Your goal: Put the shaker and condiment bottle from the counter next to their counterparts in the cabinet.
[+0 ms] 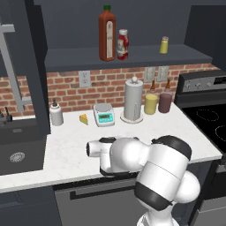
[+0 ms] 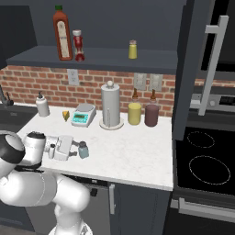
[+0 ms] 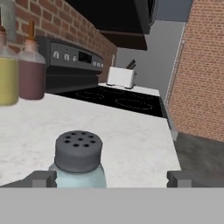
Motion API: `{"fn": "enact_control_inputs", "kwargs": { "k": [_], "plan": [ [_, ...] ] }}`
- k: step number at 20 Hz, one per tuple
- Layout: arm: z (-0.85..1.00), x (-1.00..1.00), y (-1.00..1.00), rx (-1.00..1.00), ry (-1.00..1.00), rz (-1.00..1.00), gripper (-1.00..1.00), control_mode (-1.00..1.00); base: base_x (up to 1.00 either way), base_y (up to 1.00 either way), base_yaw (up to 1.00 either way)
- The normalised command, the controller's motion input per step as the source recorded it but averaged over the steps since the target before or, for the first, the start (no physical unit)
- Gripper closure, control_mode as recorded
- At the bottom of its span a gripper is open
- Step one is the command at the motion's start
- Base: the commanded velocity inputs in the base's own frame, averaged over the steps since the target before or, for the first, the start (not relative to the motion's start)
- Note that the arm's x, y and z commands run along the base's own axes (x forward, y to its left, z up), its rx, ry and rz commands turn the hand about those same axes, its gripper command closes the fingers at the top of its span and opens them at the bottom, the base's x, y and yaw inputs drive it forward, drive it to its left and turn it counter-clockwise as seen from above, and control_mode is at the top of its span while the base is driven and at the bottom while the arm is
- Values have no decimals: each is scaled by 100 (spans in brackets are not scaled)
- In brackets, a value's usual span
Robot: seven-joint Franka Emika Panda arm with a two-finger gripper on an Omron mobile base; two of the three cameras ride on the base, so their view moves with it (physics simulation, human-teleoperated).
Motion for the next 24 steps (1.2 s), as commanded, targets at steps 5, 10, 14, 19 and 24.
{"fn": "enact_control_inputs", "kwargs": {
  "k": [5, 10, 14, 19, 24],
  "plan": [
    [-1, 2, 0, 0, -1, 0, -100, -100, 0, 0, 0],
    [-8, 21, 0, 0, 0, 0, -100, -100, 0, 0, 0],
    [-11, 22, 0, 0, 0, 0, -100, -100, 0, 0, 0],
    [-14, 12, 0, 0, -1, 0, -100, -100, 0, 0, 0],
    [-10, 3, -4, 0, 0, 0, -100, -100, 0, 0, 0]
  ]
}}
